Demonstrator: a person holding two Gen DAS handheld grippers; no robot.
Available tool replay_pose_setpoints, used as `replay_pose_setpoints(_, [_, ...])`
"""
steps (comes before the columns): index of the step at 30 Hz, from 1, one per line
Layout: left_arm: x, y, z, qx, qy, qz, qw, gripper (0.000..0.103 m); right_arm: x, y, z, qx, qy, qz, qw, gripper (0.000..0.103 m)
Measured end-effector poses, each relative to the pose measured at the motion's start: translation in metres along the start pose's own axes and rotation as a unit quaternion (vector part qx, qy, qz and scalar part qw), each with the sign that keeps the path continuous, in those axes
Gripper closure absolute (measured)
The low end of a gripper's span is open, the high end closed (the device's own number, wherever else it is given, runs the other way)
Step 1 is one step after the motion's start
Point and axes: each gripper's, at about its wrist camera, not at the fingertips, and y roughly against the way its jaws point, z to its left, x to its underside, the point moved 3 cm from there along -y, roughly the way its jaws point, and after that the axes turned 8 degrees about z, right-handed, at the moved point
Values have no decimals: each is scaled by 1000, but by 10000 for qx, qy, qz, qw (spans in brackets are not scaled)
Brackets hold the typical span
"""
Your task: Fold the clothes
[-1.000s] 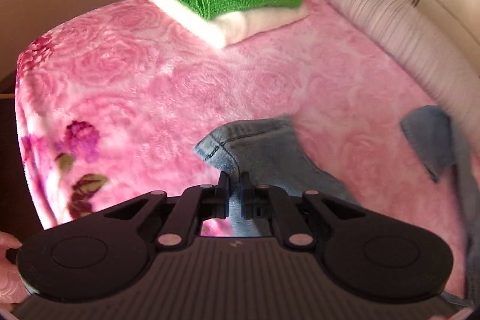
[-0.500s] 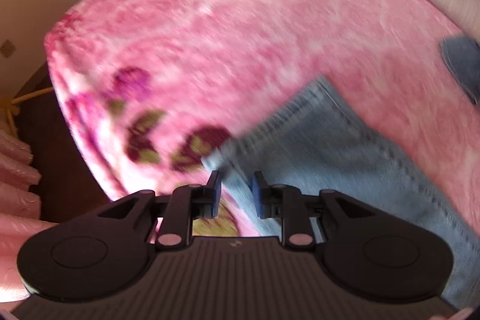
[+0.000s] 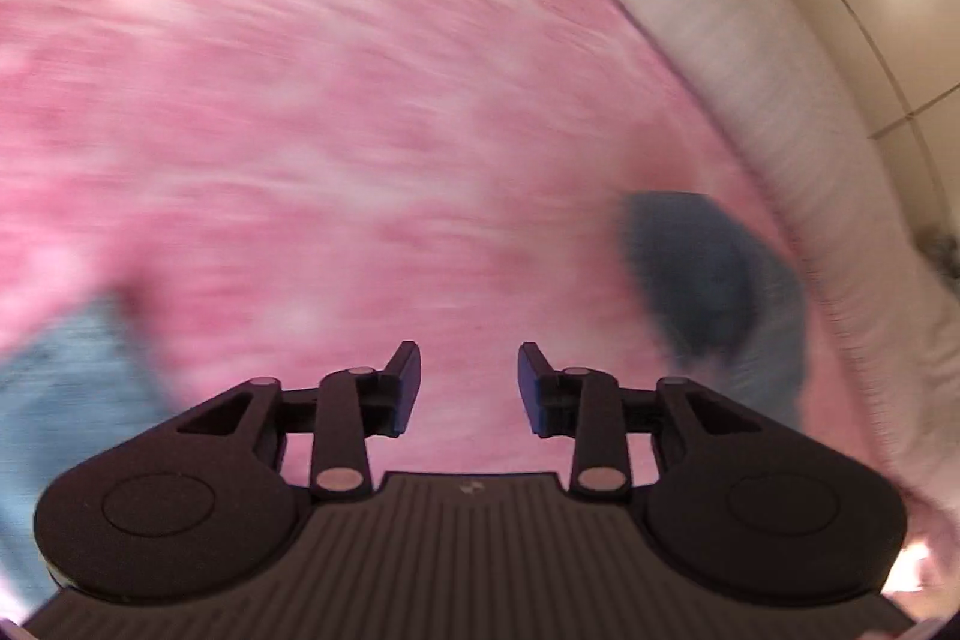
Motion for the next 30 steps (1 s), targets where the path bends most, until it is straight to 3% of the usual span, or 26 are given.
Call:
replay_pose_setpoints(2, [-21, -24, -33, 281, 77, 92, 9995, 71, -9, -11, 22, -175, 198, 58, 9996, 55])
replay_pose_setpoints(6, [-59, -59, -79, 496, 246, 15, 9985, 70, -25, -31, 60, -315, 544, 79, 9980, 55])
replay_pose_setpoints(13, [-88, -114, -103, 747, 1178, 328, 9897, 70, -27, -62, 76, -203, 611, 142, 9978, 55])
replay_pose_setpoints(15, [-91, -130, -104, 816, 1391, 598, 9851, 75, -23, -70, 70, -65, 545, 172, 9983, 55])
replay_pose_setpoints(16, [-91, -133, -106, 896, 1412, 639, 9838, 97, -21, -73, 67, 0, 469, 183, 9987, 54])
replay_pose_setpoints(17, [-92, -130, -112, 1048, 1337, 527, 9841, 102, -18, -76, 62, 49, 370, 207, 9991, 54])
replay_pose_setpoints(19, [-96, -108, -136, 1369, 587, 2, 9888, 102, -14, -80, 57, 75, 206, 272, 9994, 54])
replay_pose_setpoints(20, [-98, -92, -153, 1531, 1, -358, 9876, 102, -12, -81, 55, 74, 140, 302, 9994, 55])
replay_pose_setpoints(21, [-98, -71, -171, 1680, -711, -770, 9802, 102, -10, -82, 54, 74, 97, 320, 9994, 54])
replay_pose_setpoints(24, [-89, -17, -206, 1936, -2437, -1672, 9355, 102, -9, -81, 54, 63, 122, 281, 9995, 55])
replay_pose_setpoints(26, [-86, -1, -206, 1833, -3051, -1884, 9153, 99, -9, -80, 55, 46, 130, 258, 9996, 55])
replay_pose_setpoints(27, [-88, -7, -198, 1532, -3156, -1865, 9177, 97, -7, -80, 56, 27, 111, 262, 9996, 54])
replay_pose_setpoints(29, [-99, -36, -170, 490, -3004, -1550, 9399, 77, -3, -81, 57, 14, 91, 316, 9995, 55])
replay_pose_setpoints(30, [-106, -56, -150, -196, -2710, -1329, 9532, 77, 2, -81, 59, -3, 101, 355, 9993, 55])
